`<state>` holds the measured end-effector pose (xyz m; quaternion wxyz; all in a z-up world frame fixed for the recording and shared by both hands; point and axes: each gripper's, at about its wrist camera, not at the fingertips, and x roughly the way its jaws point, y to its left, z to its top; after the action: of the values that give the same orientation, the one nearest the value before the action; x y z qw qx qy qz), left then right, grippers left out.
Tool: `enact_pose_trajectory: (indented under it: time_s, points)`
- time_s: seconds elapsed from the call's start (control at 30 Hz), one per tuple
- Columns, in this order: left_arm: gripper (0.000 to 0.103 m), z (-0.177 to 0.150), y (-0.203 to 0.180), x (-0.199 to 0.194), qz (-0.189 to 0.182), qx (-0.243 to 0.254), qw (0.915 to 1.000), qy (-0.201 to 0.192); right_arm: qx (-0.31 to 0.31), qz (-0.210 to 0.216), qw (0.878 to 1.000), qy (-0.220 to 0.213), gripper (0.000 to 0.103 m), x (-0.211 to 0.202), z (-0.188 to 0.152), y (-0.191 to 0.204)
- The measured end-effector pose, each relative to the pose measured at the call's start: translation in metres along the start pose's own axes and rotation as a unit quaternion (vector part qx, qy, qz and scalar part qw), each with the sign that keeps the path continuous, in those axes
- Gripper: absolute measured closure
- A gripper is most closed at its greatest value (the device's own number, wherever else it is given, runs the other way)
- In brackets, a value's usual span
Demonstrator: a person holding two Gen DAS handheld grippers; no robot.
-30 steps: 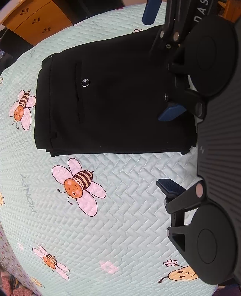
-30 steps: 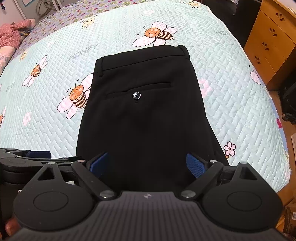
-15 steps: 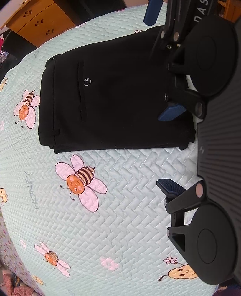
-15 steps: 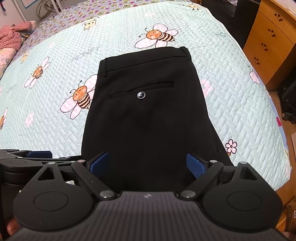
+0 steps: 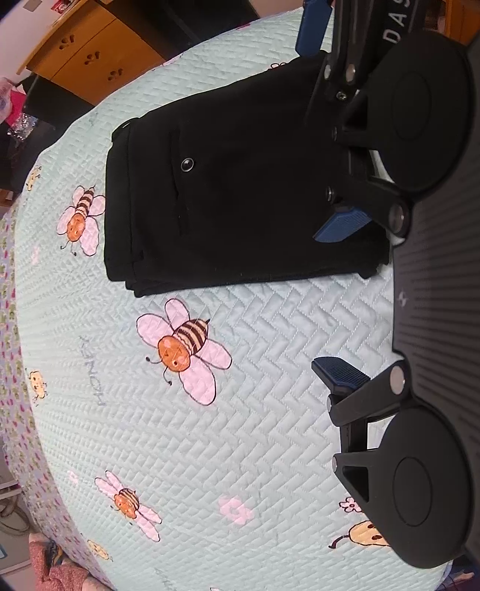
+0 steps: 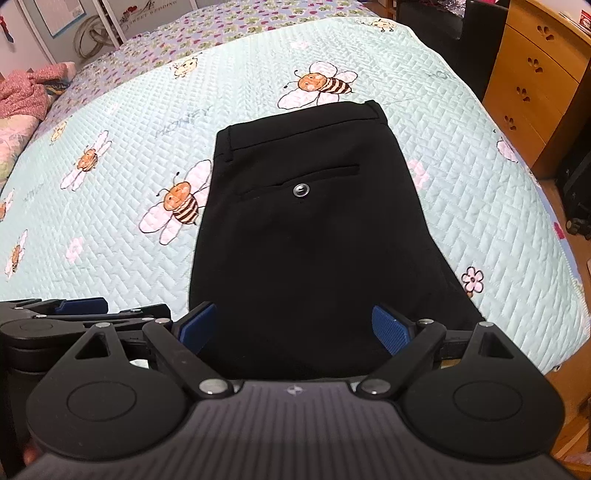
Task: Fold clothes
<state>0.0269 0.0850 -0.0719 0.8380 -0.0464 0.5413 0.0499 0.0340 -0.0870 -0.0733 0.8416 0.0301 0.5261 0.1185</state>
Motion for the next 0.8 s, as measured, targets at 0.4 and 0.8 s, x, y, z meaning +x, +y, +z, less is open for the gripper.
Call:
enact_pose_trajectory:
  time_s: [0.4, 0.8]
  points:
    - [0.032, -0.036, 0.076, -0.040, 0.017, -0.019, 0.9883, -0.150, 0.027, 0.157, 0.982, -0.105, 0.011, -0.016, -0.048, 0.040]
    - [0.000, -0.103, 0.163, -0.103, 0.103, -0.043, 0.9308, -0.348, -0.031, 0.197, 0.930, -0.310, 0.000, -0.040, -0.114, 0.092]
